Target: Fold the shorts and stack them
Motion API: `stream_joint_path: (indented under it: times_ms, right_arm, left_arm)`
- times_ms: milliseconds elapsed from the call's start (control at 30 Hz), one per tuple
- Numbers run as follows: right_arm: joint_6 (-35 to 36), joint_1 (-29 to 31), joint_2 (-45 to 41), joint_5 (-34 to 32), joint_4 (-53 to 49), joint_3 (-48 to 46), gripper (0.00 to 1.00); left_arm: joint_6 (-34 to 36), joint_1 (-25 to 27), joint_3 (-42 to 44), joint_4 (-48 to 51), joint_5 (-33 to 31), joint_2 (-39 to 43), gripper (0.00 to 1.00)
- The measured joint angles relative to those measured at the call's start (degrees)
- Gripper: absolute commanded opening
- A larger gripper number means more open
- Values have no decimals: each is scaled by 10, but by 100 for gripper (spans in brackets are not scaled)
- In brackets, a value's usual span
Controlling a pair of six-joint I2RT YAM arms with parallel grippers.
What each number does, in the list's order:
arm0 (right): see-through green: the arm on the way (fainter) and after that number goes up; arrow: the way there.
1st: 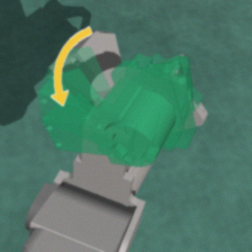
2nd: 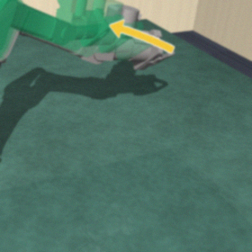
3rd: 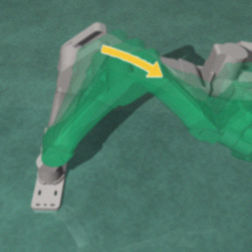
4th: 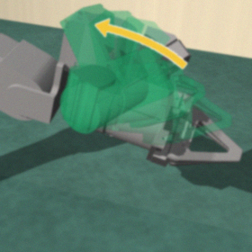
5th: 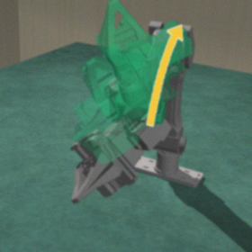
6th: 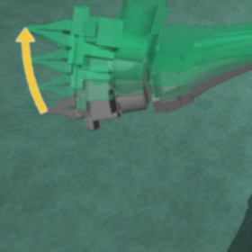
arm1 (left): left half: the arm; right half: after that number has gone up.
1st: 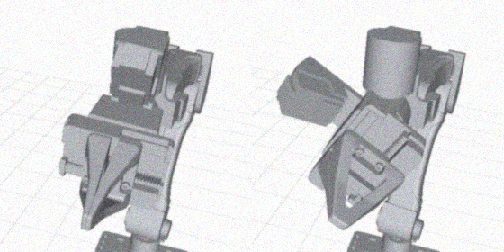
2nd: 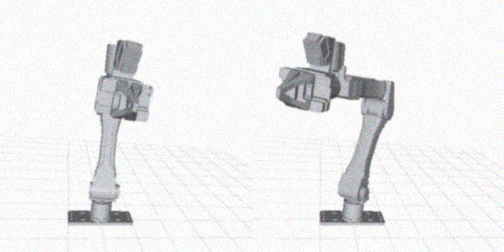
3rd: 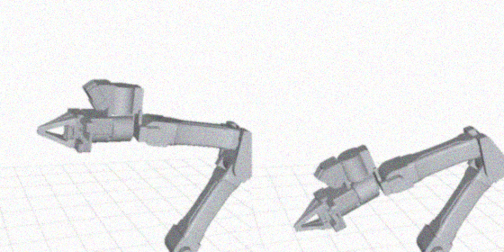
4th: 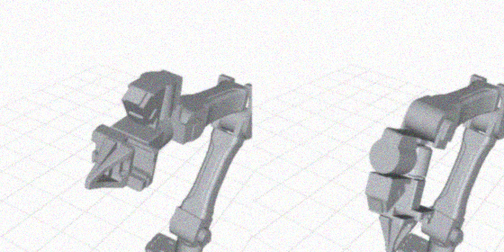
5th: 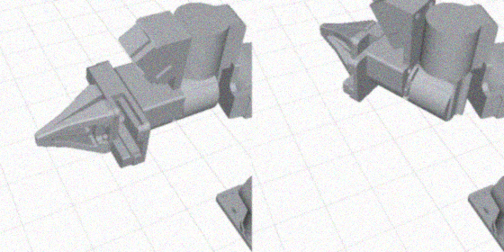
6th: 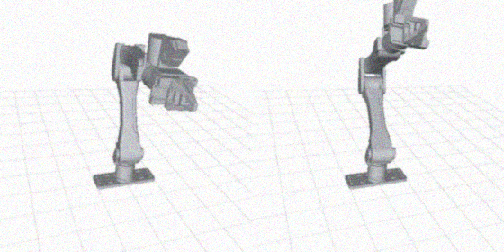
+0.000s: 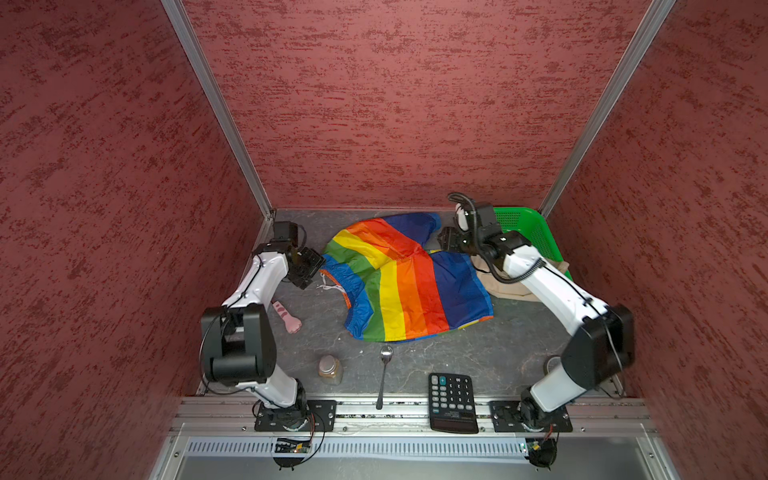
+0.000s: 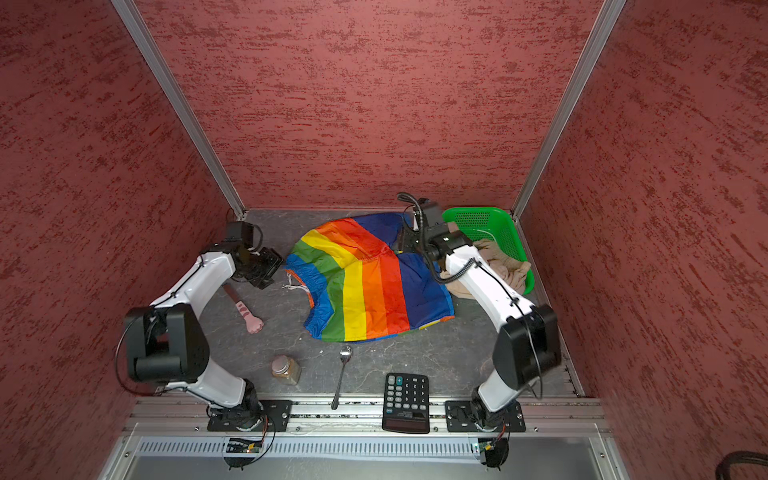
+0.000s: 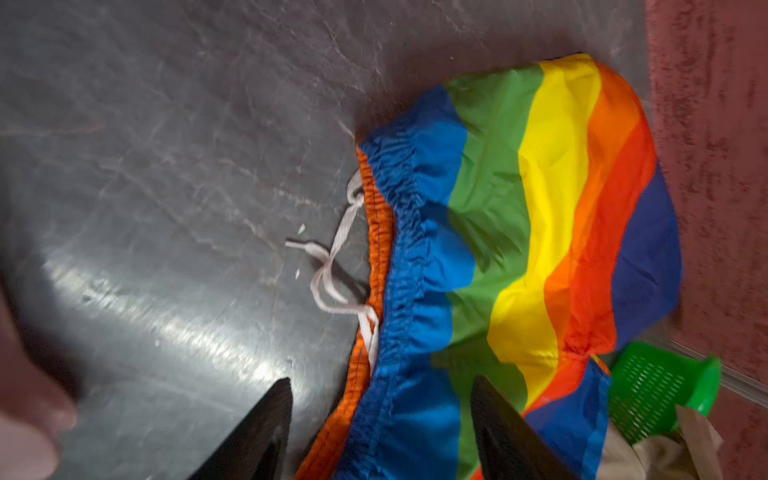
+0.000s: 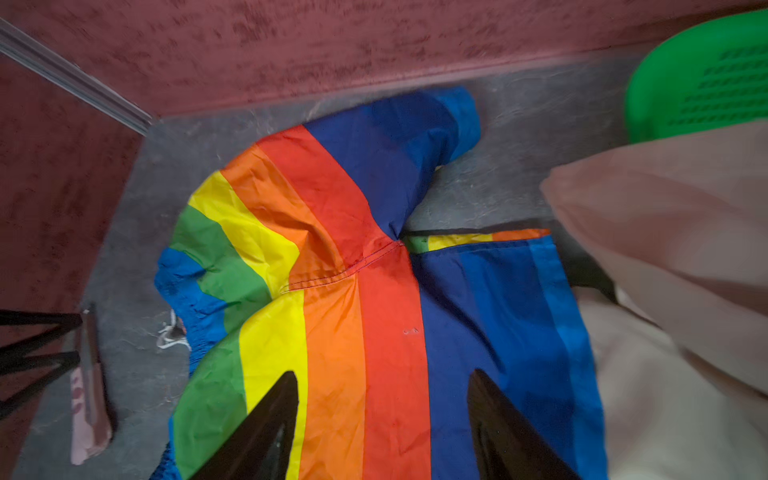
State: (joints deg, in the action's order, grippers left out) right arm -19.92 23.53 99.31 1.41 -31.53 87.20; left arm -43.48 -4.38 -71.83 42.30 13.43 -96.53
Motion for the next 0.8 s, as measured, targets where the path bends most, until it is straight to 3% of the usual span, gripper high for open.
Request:
stream_joint_path:
  times_ms: [200,367,400,533,667,800]
  right_arm:
    - [40,0,201,7,-3,187,73]
    - [54,-1,353,25,-40,375,75]
    - [55,-1,381,28,-49,410,75]
    - [56,-1,464,41,-82,502,68]
    - [55,1,485,52,-97,497,55]
    - [52,5,473,61,-92,443,45]
  left_arm:
    - [-10,12,-103,-11,-20,-153,70]
    - [-12,19,-158,-8,-37,-222,70]
    - [-12,21,-165,-8,-41,-230,66]
    - [-15,25,-194,-1,-51,-256,25]
    - [-10,27,-224,7,-57,-279,3]
    - [-6,29,-260,24,-71,-294,0]
